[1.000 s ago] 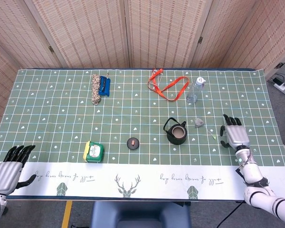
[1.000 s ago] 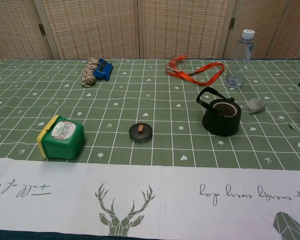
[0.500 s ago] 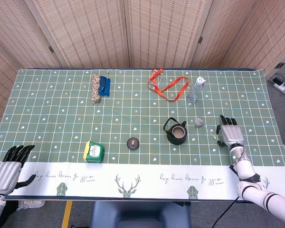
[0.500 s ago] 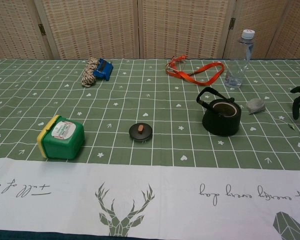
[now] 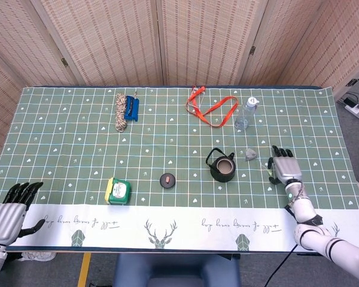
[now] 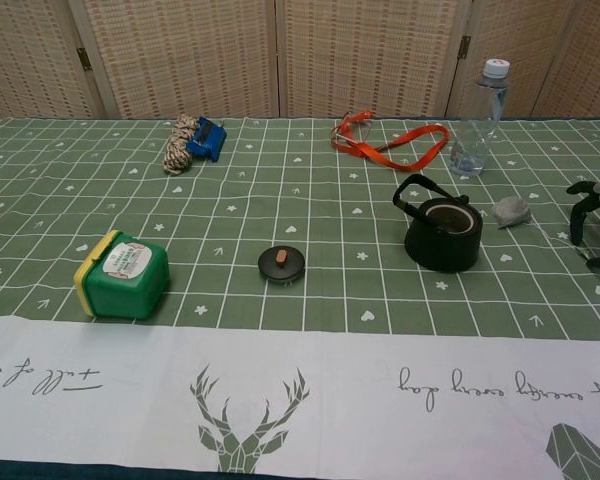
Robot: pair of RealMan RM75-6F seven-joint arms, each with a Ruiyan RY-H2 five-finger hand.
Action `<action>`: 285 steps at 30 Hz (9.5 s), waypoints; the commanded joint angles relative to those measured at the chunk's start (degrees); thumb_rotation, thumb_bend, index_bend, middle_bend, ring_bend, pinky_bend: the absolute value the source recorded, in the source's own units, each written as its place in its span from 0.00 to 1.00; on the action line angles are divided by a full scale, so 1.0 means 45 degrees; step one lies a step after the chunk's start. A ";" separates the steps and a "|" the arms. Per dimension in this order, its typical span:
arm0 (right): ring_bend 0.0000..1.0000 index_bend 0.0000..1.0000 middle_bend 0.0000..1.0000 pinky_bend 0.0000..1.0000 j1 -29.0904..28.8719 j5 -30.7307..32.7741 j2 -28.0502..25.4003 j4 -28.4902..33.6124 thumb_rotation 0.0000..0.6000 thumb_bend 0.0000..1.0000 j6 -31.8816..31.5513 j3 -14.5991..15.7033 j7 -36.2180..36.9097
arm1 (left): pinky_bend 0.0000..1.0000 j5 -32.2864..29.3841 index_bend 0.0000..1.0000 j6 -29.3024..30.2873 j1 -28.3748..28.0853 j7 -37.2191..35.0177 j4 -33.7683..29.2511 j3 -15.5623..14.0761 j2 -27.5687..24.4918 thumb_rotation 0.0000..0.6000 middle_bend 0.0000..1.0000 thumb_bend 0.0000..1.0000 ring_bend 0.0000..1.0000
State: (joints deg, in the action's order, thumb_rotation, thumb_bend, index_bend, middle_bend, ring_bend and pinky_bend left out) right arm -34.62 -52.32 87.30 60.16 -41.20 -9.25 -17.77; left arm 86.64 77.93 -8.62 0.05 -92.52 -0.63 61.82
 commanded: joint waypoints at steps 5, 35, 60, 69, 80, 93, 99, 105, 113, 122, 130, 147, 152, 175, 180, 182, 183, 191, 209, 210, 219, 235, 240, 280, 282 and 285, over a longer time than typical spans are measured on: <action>0.00 0.44 0.00 0.00 -0.0139 -0.0046 0.0123 -0.0202 1.00 0.34 0.0135 0.0018 0.0132 | 0.00 0.0089 0.01 0.0098 0.0025 -0.0003 0.0050 -0.0018 0.0008 1.00 0.05 0.24 0.03; 0.01 0.52 0.02 0.00 -0.0076 0.0024 0.0347 -0.0727 1.00 0.37 -0.0003 0.0261 -0.0006 | 0.00 0.0037 0.01 0.0208 0.0100 0.0222 -0.0031 -0.0027 0.0045 1.00 0.05 0.24 0.03; 0.05 0.55 0.05 0.00 -0.0287 -0.0748 0.1235 -0.2016 1.00 0.38 0.0040 0.0248 0.0340 | 0.00 0.0128 0.01 0.0697 0.0298 0.0769 -0.0015 0.0029 0.0215 1.00 0.05 0.24 0.04; 0.08 0.60 0.09 0.00 -0.0233 -0.1416 0.1429 -0.2188 1.00 0.43 -0.0316 0.0158 0.0941 | 0.00 0.0335 0.00 0.0879 0.0357 0.0653 0.0050 -0.0002 0.0242 1.00 0.05 0.24 0.03; 0.08 0.61 0.10 0.00 -0.0137 -0.1683 0.1208 -0.1961 1.00 0.44 -0.0602 -0.0010 0.1064 | 0.00 0.0581 0.00 0.1028 0.0377 0.0337 0.0159 -0.0030 0.0234 1.00 0.05 0.24 0.03; 0.08 0.61 0.11 0.00 -0.0133 -0.2070 -0.0459 0.0928 1.00 0.44 -0.2100 -0.0632 0.0447 | 0.00 0.0616 0.00 0.1092 0.0404 0.0355 0.0178 -0.0018 0.0253 1.00 0.05 0.24 0.03; 0.08 0.61 0.11 0.00 -0.0467 -0.1693 -0.1975 0.3818 1.00 0.44 -0.3066 -0.1292 -0.1332 | 0.00 0.0462 0.00 0.0985 0.0375 0.0372 0.0190 0.0036 0.0265 1.00 0.05 0.24 0.03; 0.09 0.61 0.11 0.00 -0.1130 -0.0468 -0.2834 0.5865 1.00 0.45 -0.3556 -0.1885 -0.3404 | 0.00 0.0360 0.00 0.0936 0.0363 0.0327 0.0192 0.0079 0.0249 1.00 0.05 0.24 0.03; 0.09 0.61 0.11 0.00 -0.1941 0.0586 -0.3297 0.7365 1.00 0.45 -0.3998 -0.2200 -0.4841 | 0.00 0.0187 0.00 0.0873 0.0353 0.0073 0.0225 0.0156 0.0154 1.00 0.05 0.24 0.03; 0.09 0.61 0.11 0.00 -0.2637 0.1094 -0.3713 0.8588 1.00 0.44 -0.4603 -0.2383 -0.5609 | 0.00 0.0218 0.00 0.0943 0.0388 -0.0125 0.0188 0.0162 0.0059 1.00 0.05 0.24 0.03; 0.09 0.61 0.12 0.00 -0.3154 0.1441 -0.3615 0.8915 1.00 0.44 -0.4917 -0.2197 -0.6130 | 0.00 0.0133 0.00 0.0908 0.0389 -0.0216 0.0187 0.0197 0.0011 1.00 0.05 0.24 0.04; 0.09 0.61 0.12 0.00 -0.3533 0.1339 -0.3470 0.9104 1.00 0.45 -0.5451 -0.1407 -0.6510 | 0.00 0.0120 0.00 0.0944 0.0415 -0.0184 0.0203 0.0219 -0.0006 1.00 0.05 0.24 0.04; 0.09 0.61 0.12 0.00 -0.3426 0.1245 -0.3699 0.9281 1.00 0.44 -0.5639 -0.1283 -0.6403 | 0.00 0.0107 0.00 0.0939 0.0409 -0.0122 0.0200 0.0231 0.0015 1.00 0.05 0.24 0.04; 0.10 0.61 0.12 0.00 -0.2985 0.0201 -0.3595 0.9477 1.00 0.45 -0.5738 -0.0194 -0.6067 | 0.00 0.0113 0.00 0.0978 0.0437 0.0020 0.0185 0.0235 0.0057 1.00 0.05 0.24 0.04; 0.09 0.61 0.12 0.00 -0.2688 -0.0523 -0.3521 0.9760 1.00 0.44 -0.6044 0.0388 -0.6376 | 0.00 0.0121 0.00 0.0972 0.0437 0.0082 0.0199 0.0227 0.0075 1.00 0.05 0.24 0.04; 0.10 0.61 0.12 0.00 -0.2594 -0.0728 -0.3425 0.9762 1.00 0.44 -0.6121 0.0611 -0.6575 | 0.00 0.0105 0.00 0.0949 0.0428 0.0132 0.0196 0.0231 0.0096 1.00 0.05 0.24 0.04; 0.10 0.61 0.12 0.00 -0.2556 -0.0789 -0.3368 0.9740 1.00 0.44 -0.6144 0.0690 -0.6641 | 0.00 0.0100 0.00 0.0946 0.0428 0.0159 0.0194 0.0231 0.0102 1.00 0.05 0.24 0.04; 0.10 0.61 0.12 0.00 -0.2405 -0.0811 -0.2869 0.9101 1.00 0.44 -0.5970 0.0943 -0.6713 | 0.00 0.0070 0.00 0.0940 0.0432 0.0220 0.0174 0.0238 0.0113 1.00 0.05 0.24 0.04; 0.05 0.41 0.04 0.00 -0.0186 -0.2551 -0.3095 0.8719 1.00 0.44 -0.6494 0.2818 -0.5486 | 0.00 -0.0163 0.00 0.0832 0.0417 0.0440 0.0190 0.0309 0.0188 1.00 0.05 0.24 0.04; 0.04 0.36 0.02 0.00 -0.0085 -0.2382 -0.3157 0.8851 1.00 0.44 -0.6480 0.2875 -0.5662 | 0.00 -0.0186 0.00 0.0804 0.0407 0.0463 0.0193 0.0312 0.0196 1.00 0.05 0.24 0.04; 0.00 0.10 0.00 0.00 0.0207 -0.1613 -0.3320 0.9537 1.00 0.45 -0.6167 0.2926 -0.6424 | 0.00 -0.0209 0.00 0.0779 0.0390 0.0563 0.0201 0.0320 0.0253 1.00 0.05 0.24 0.04; 0.19 0.14 0.32 0.00 -0.3207 0.4738 -0.5224 1.1855 1.00 0.44 -0.3583 0.0628 -0.7569 | 0.00 -0.0233 0.00 0.0690 0.0343 0.0313 0.0309 0.0336 0.0209 1.00 0.05 0.24 0.04; 0.29 0.21 0.45 0.00 -0.4341 0.6514 -0.5243 1.1717 1.00 0.44 -0.2967 0.0437 -0.7800 | 0.00 -0.0154 0.00 0.0770 0.0368 0.0217 0.0287 0.0321 0.0187 1.00 0.05 0.24 0.04; 0.55 0.26 0.72 0.74 -0.8275 1.0653 -0.4750 0.8429 1.00 0.44 0.1852 0.3171 -0.4696 | 0.02 -0.0032 0.00 0.1178 0.0527 -0.0362 0.0438 0.0401 0.0090 1.00 0.06 0.24 0.03; 0.55 0.23 0.71 0.74 -0.8456 1.0736 -0.4697 0.8331 1.00 0.44 0.1937 0.3364 -0.4517 | 0.02 -0.0024 0.00 0.1176 0.0527 -0.0388 0.0452 0.0399 0.0086 1.00 0.06 0.24 0.03; 0.55 0.20 0.72 0.74 -0.8678 1.0769 -0.4617 0.8199 1.00 0.44 0.1997 0.3627 -0.4289 | 0.03 -0.0001 0.00 0.1221 0.0540 -0.0428 0.0464 0.0407 0.0092 1.00 0.07 0.24 0.03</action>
State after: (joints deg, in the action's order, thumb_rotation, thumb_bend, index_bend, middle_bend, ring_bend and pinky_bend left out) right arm -73.45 -3.96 66.36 97.27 -32.36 6.80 -37.31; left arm 86.63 83.40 -6.20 -1.85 -90.44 1.19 62.22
